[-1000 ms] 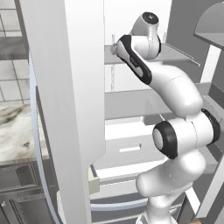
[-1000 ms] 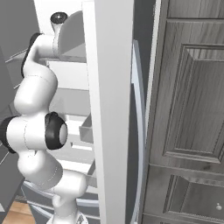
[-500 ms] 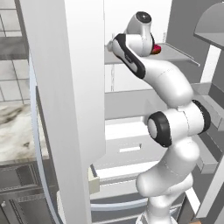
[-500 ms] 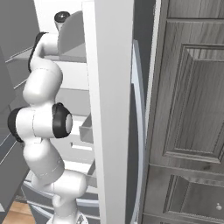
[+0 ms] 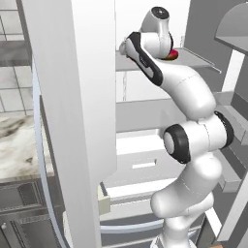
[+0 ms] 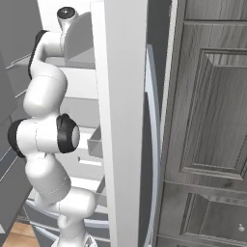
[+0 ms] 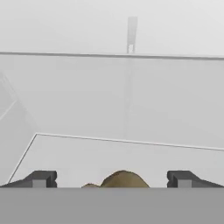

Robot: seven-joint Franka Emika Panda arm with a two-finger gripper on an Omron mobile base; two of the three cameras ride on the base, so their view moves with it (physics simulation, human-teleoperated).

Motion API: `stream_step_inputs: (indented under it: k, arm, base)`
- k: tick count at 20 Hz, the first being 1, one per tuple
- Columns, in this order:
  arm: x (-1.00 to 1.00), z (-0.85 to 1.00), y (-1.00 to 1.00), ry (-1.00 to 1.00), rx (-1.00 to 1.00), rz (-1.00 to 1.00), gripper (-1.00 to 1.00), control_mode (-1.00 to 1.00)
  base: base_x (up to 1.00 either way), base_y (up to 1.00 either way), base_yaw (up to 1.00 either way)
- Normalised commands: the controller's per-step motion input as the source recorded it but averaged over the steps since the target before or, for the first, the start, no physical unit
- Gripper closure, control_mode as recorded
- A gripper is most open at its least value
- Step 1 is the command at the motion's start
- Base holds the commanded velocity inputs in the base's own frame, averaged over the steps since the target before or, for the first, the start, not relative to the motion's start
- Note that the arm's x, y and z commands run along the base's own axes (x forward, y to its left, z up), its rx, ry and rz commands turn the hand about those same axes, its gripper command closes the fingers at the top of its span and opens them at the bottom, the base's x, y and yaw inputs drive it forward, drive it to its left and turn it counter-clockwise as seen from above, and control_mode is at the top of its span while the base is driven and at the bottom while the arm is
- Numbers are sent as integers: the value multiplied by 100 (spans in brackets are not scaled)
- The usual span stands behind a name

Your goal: Retrieve the bottle and the shaker from the cabinet and place them next to the mixing bowl on the counter. Then add garlic from the fridge to the mixing bowl.

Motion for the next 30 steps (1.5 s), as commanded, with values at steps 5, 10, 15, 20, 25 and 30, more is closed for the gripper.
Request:
stream_step_inputs:
  k: [5,10,15,20,25,30]
  arm:
    - [-9,1,-8,0,0,-1,-100,-100]
    - [0,0,-13,0,0,-2,-100,-100]
    - [-11,10,-8,0,0,0,-100,-100]
    - [-13,6,0,0,0,0,-100,-100]
    - [0,-13,0,1,0,0,-100,-100]
    - [-1,-15,0,1,0,0,-100,-100]
  base:
    - [0,0,0]
    - [0,0,0]
    - [0,0,0]
    - [0,0,0]
    - [0,0,0]
    - [0,0,0]
